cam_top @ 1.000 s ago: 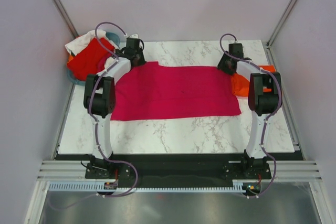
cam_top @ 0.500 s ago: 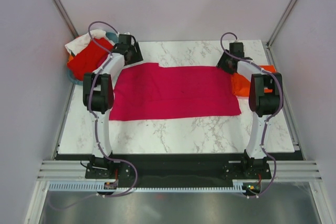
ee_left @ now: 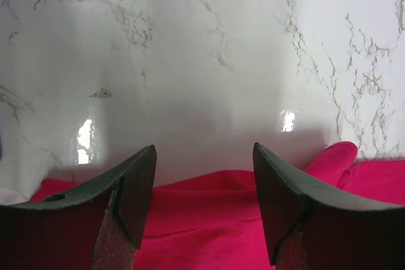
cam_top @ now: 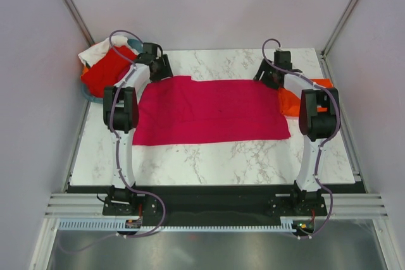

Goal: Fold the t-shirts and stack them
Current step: Fold the tshirt

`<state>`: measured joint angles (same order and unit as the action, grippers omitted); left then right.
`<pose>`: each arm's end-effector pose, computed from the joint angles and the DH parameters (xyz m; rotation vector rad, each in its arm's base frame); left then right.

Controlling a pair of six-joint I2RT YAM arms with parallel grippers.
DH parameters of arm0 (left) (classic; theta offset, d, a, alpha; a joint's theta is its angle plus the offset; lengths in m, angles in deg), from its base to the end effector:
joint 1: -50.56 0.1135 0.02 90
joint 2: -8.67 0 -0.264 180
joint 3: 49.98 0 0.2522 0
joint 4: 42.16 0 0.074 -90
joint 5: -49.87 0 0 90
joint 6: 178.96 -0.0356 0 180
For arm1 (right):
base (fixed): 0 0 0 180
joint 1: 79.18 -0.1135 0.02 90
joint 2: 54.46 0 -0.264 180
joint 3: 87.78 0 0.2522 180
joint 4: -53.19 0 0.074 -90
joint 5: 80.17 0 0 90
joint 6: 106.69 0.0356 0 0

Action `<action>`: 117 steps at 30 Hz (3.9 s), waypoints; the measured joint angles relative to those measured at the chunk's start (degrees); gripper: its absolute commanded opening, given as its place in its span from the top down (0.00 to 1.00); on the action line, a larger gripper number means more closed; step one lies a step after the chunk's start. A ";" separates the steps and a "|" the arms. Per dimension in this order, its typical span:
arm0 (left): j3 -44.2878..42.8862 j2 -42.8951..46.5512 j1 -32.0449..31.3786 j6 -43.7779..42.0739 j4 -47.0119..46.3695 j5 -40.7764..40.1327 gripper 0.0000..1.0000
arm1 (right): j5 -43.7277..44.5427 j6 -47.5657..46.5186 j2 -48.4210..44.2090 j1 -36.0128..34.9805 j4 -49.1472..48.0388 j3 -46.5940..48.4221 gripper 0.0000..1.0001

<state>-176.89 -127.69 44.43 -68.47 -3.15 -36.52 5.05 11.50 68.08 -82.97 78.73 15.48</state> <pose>0.5292 -0.0591 0.1723 -0.2754 2.4192 -0.2872 0.4765 0.0345 0.1756 0.4625 2.3349 0.3683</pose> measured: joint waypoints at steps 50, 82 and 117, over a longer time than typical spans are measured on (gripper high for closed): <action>7.32 3.58 -1.53 -0.66 -0.09 8.90 0.57 | -23.28 41.94 31.71 -26.38 -27.45 25.94 1.00; 42.12 35.71 -4.24 1.29 -17.92 4.44 0.31 | -23.34 43.47 31.04 -26.36 -30.71 23.41 1.00; 37.35 24.39 2.73 3.28 -14.62 11.47 0.98 | -23.37 43.45 30.97 -26.36 -30.67 23.34 1.00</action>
<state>-139.53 -103.29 47.17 -65.19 -17.77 -25.04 -18.31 54.95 99.05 -109.33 48.06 38.82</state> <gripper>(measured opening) 0.029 0.007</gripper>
